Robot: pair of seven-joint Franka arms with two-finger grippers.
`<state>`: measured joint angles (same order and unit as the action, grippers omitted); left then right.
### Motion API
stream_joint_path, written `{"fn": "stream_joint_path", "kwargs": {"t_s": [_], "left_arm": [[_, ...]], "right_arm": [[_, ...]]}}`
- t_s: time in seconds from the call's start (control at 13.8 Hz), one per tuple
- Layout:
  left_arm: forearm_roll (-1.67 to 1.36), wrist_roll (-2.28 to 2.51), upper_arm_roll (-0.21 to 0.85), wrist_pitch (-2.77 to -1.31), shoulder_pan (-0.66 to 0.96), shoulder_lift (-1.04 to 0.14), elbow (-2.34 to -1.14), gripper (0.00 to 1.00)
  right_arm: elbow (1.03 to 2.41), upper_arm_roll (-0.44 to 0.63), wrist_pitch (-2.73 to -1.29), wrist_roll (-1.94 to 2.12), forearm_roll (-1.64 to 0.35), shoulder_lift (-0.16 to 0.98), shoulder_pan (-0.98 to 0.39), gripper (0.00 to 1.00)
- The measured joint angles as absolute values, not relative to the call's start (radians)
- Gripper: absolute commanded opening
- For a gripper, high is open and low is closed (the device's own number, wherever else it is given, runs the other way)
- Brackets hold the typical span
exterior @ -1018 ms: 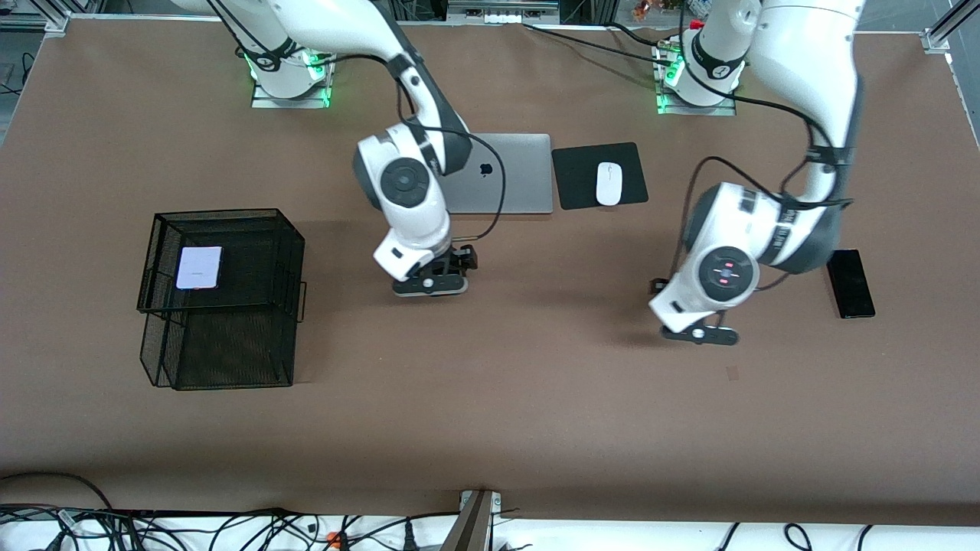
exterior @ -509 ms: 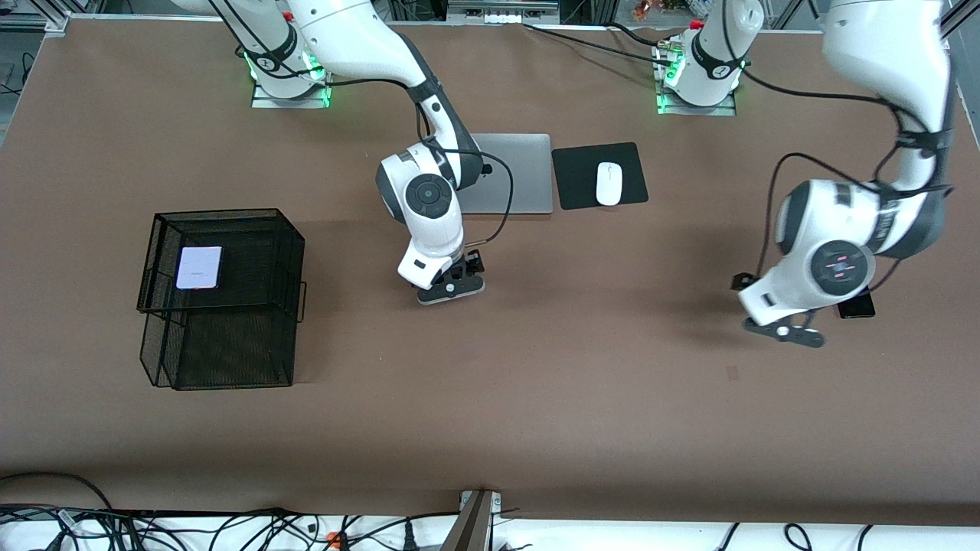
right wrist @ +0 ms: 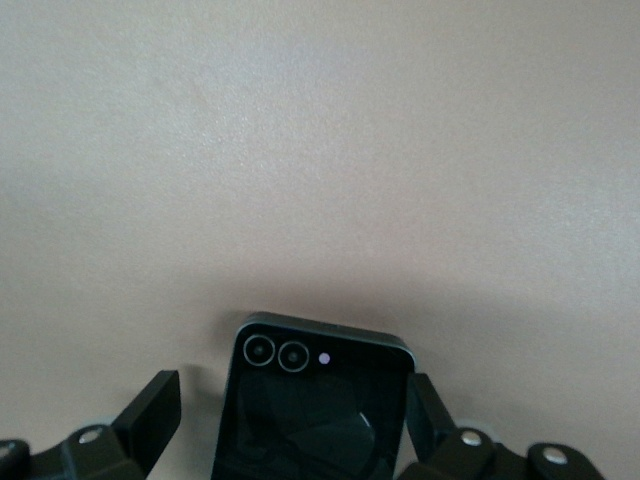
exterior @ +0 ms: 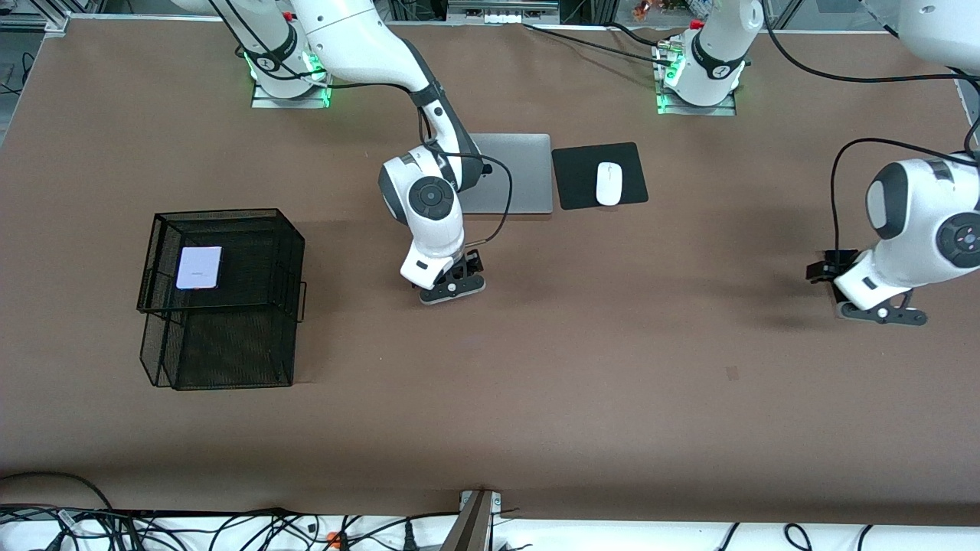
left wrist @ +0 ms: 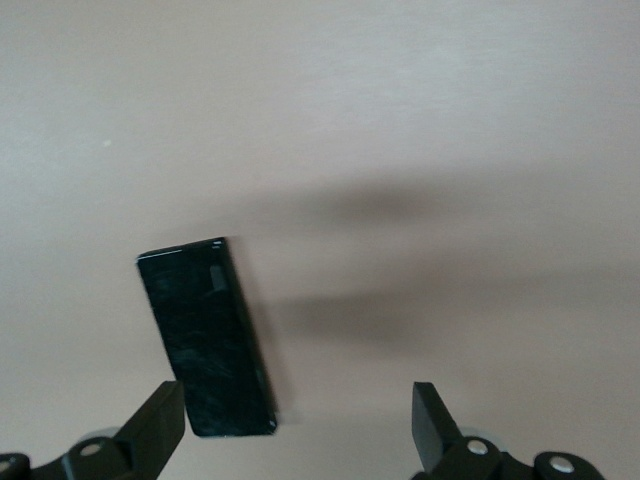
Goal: Place phones with both arms
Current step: 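Grasp the flip phone with the right gripper while the left gripper reaches the black phone, then carry the flip phone to the organizer while the left gripper grasps the black phone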
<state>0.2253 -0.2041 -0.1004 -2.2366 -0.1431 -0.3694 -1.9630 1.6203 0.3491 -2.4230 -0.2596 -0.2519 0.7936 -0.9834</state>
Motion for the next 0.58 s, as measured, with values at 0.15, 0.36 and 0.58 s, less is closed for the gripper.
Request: {"fn": "stream_joint_path", "kwargs": {"t_s": [0.15, 0.36, 0.58], "left_arm": [[0.22, -0.204, -0.098, -2.313, -0.205, -0.359, -2.021, 1.0], [0.193, -0.212, -0.094, -2.384, -0.281, -0.358, -2.07, 1.0], [0.187, -0.24, -0.087, -2.449, -0.353, -0.36, -2.107, 1.0]], "right_arm": [[1.634, 0.349, -2.434, -0.243, -0.252, 0.794, -0.983, 1.0], [1.676, 0.35, -2.511, -0.212, -0.253, 0.794, -0.983, 1.0], [1.686, 0.35, -2.529, -0.212, -0.255, 0.793, -0.985, 1.0]]}}
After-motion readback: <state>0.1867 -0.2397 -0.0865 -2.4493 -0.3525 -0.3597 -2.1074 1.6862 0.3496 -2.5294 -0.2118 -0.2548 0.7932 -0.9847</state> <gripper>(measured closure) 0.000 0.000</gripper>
